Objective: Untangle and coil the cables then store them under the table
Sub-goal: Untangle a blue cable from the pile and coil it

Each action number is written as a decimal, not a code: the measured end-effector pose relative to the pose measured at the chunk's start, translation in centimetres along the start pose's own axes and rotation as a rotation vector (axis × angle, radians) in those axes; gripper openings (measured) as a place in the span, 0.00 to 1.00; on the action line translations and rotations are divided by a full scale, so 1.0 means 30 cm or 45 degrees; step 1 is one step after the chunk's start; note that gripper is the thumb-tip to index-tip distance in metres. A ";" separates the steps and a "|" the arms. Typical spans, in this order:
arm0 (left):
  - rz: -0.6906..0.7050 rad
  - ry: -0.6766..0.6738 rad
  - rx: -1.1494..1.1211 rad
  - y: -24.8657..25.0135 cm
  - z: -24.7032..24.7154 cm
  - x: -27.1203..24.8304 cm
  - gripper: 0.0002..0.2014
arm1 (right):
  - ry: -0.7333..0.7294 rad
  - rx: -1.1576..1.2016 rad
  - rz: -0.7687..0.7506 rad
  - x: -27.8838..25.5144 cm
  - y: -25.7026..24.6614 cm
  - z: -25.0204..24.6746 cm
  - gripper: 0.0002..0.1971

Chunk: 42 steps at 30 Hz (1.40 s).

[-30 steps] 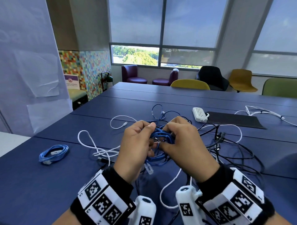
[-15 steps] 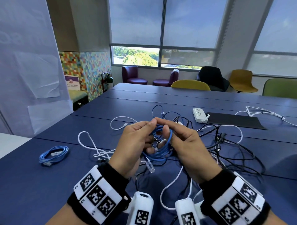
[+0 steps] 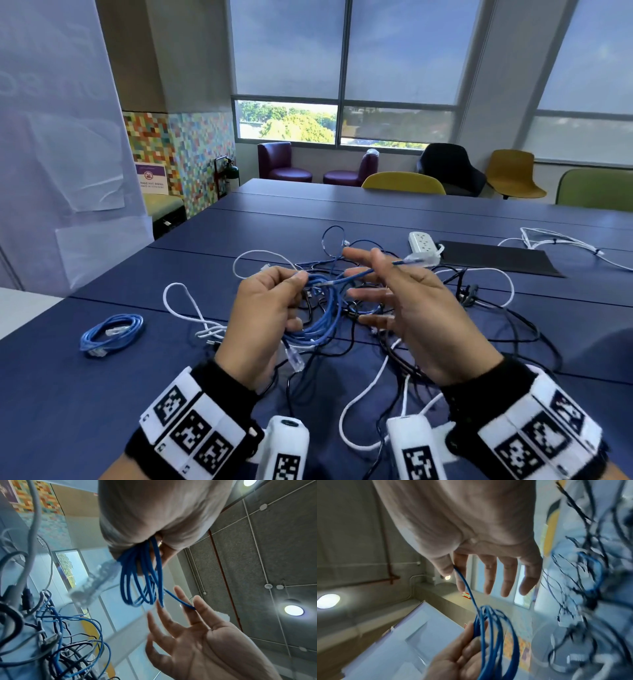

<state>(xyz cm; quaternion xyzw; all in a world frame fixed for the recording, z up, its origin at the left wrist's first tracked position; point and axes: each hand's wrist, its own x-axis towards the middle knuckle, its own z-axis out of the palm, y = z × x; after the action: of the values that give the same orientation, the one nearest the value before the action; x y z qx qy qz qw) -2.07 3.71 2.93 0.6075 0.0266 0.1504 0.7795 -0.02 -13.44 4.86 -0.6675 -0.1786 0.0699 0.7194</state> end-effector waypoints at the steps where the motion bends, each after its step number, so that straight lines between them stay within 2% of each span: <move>1: 0.021 0.034 -0.008 -0.002 -0.005 0.000 0.07 | 0.030 -0.041 -0.056 -0.004 -0.005 -0.003 0.14; 3: 0.072 0.093 -0.064 -0.001 -0.007 0.000 0.08 | -0.001 0.011 -0.113 -0.015 -0.008 -0.010 0.11; 7: 0.151 0.211 -0.143 0.002 -0.011 0.015 0.08 | -0.195 0.250 -0.019 -0.042 -0.015 -0.015 0.09; 9: 0.185 0.223 -0.127 0.002 -0.009 0.017 0.06 | -0.174 0.219 0.016 -0.045 -0.015 -0.002 0.08; 12: 0.250 0.217 -0.069 -0.003 0.000 0.010 0.05 | -0.036 -0.043 0.000 -0.041 -0.005 0.043 0.14; 16: 0.319 0.214 -0.014 -0.010 0.016 -0.001 0.06 | 0.039 -0.333 -0.099 -0.038 0.013 0.088 0.10; 21: 0.378 0.219 0.018 0.006 -0.008 0.004 0.04 | 0.125 -0.728 -0.156 -0.053 -0.022 0.043 0.09; 24: 0.396 0.204 0.027 0.017 -0.016 0.008 0.04 | 0.245 -1.069 -0.346 -0.053 -0.043 0.022 0.07; 27: 0.279 0.139 -0.211 0.033 0.007 0.006 0.03 | 0.370 -1.165 -0.522 -0.023 0.008 0.032 0.06; 29: 0.182 0.079 -0.387 0.038 0.025 -0.002 0.02 | 0.398 -0.973 -0.509 0.003 0.062 0.042 0.02; 32: 0.104 0.026 -0.567 0.027 0.033 -0.010 0.05 | 0.378 -0.330 -0.291 0.020 0.095 0.075 0.11; 34: 0.086 0.014 -0.649 0.019 0.033 -0.011 0.08 | 0.308 0.040 -0.148 0.007 0.088 0.104 0.13; 37: 0.096 0.025 -0.698 0.010 0.033 -0.008 0.10 | 0.142 0.372 -0.009 -0.011 0.067 0.124 0.12; 40: 0.095 0.033 -0.685 -0.005 0.032 -0.004 0.10 | 0.008 0.447 0.007 -0.026 0.048 0.131 0.20; 42: 0.083 0.023 -0.673 -0.017 0.034 -0.005 0.09 | 0.041 0.330 -0.033 -0.025 0.051 0.147 0.18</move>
<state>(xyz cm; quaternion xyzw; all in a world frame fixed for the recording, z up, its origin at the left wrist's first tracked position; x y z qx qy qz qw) -1.88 2.61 2.68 0.3819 -0.0264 0.1825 0.9056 -2.04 -9.42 3.44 -0.5677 -0.1651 0.0722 0.8033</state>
